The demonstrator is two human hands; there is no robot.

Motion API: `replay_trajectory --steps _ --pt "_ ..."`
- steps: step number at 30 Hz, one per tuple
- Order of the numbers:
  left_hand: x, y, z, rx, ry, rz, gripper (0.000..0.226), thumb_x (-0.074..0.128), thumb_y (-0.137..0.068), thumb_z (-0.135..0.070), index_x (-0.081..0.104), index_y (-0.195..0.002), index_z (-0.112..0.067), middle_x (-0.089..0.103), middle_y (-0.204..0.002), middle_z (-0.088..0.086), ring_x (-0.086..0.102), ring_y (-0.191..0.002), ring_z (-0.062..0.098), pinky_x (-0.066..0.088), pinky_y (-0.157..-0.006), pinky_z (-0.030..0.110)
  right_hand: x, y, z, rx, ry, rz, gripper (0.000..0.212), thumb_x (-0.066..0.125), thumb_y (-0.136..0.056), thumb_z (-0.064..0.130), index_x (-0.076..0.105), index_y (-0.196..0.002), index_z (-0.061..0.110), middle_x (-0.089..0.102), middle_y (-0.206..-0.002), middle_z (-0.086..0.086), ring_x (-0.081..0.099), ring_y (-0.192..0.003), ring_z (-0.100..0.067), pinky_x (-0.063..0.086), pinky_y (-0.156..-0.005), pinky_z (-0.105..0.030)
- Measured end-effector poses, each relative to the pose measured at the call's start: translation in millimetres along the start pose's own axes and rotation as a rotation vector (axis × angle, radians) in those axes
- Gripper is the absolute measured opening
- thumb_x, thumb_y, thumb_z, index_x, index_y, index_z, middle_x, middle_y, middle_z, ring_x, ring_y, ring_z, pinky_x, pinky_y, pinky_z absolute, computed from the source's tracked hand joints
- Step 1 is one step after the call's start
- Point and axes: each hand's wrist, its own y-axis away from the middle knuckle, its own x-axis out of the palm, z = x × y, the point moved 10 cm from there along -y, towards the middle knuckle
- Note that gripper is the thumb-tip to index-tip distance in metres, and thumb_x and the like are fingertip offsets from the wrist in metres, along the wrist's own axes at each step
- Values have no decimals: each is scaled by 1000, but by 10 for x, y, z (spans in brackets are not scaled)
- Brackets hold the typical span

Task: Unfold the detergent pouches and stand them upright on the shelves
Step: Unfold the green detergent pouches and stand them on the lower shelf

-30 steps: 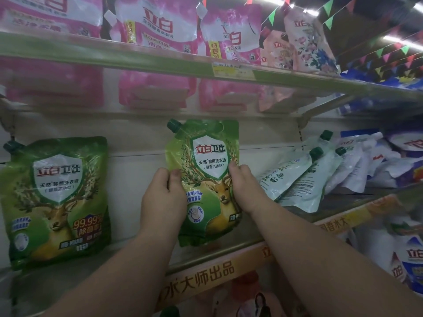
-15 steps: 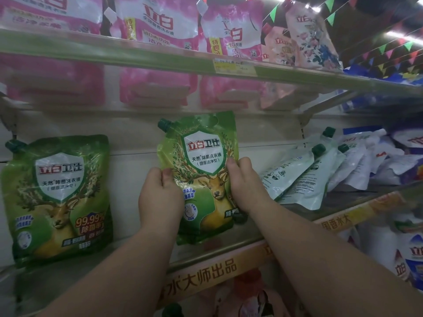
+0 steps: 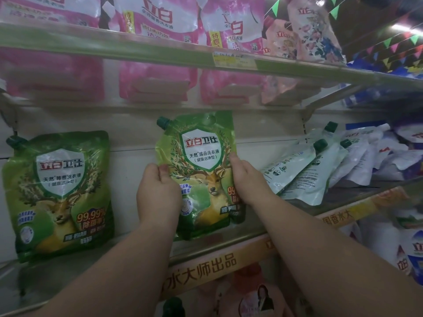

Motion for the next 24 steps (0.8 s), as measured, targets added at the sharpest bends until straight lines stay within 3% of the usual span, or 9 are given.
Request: replay_trajectory --steps 2,4,5,7,10,13,17,20,24 --pt "-47 -9 37 -25 -14 -36 35 37 -113 -36 50 -92 -11 56 -84 11 50 -68 22 36 -57 33 51 -11 -171 143 11 79 92 11 -94 87 68 -101 15 71 -107 -13 66 -99 -29 50 -90 -40" --pt "-100 -27 88 -52 -27 -73 34 36 -113 -36 49 -92 -13 55 -83 9 50 -68 23 32 -55 32 168 62 -355 307 -32 210 108 7 -89 91 69 -96 4 76 -95 -21 75 -82 -37 61 -74 -40" --pt "-120 -29 109 -66 -30 -85 33 36 -113 -37 49 -93 -14 54 -83 8 50 -68 23 31 -55 32 220 106 -400 348 -37 264 110 6 -89 91 69 -96 1 76 -89 -23 76 -74 -37 62 -65 -38" --pt "-159 -32 139 -83 -41 -106 32 35 -113 -37 50 -95 -15 53 -82 8 49 -67 24 30 -55 32 293 123 -423 345 -9 314 106 4 -91 89 68 -91 3 77 -82 -22 76 -70 -35 59 -62 -34" --pt "-181 -25 169 -110 -41 -124 34 34 -114 -36 50 -96 -12 50 -81 8 46 -65 21 28 -54 32 356 142 -357 284 68 347 100 1 -94 85 67 -92 9 75 -82 -17 74 -75 -32 54 -68 -34" --pt "-183 -44 179 -95 -39 -131 35 35 -113 -37 51 -95 -11 52 -81 10 49 -68 26 35 -57 34 391 165 -284 228 164 359 93 1 -98 80 65 -109 14 69 -94 -13 68 -84 -27 53 -77 -33" --pt "-183 -55 194 -91 -14 -131 35 36 -112 -40 52 -95 -14 58 -89 13 57 -77 31 47 -68 41 405 162 -151 124 137 339 94 3 -102 74 63 -143 15 62 -142 -20 55 -134 -31 38 -115 -38" --pt "-214 -42 212 -121 16 -151 36 35 -112 -43 50 -93 -16 58 -90 11 59 -81 30 53 -77 47 342 118 -63 32 105 262 89 9 -104 71 71 -130 13 68 -131 -19 60 -127 -31 40 -107 -34" --pt "-245 -18 202 -135 17 -171 38 32 -113 -42 52 -101 -12 55 -89 7 53 -76 20 41 -66 36 297 86 32 -80 104 210 83 14 -106 68 74 -101 12 73 -105 -16 66 -104 -30 46 -90 -32"
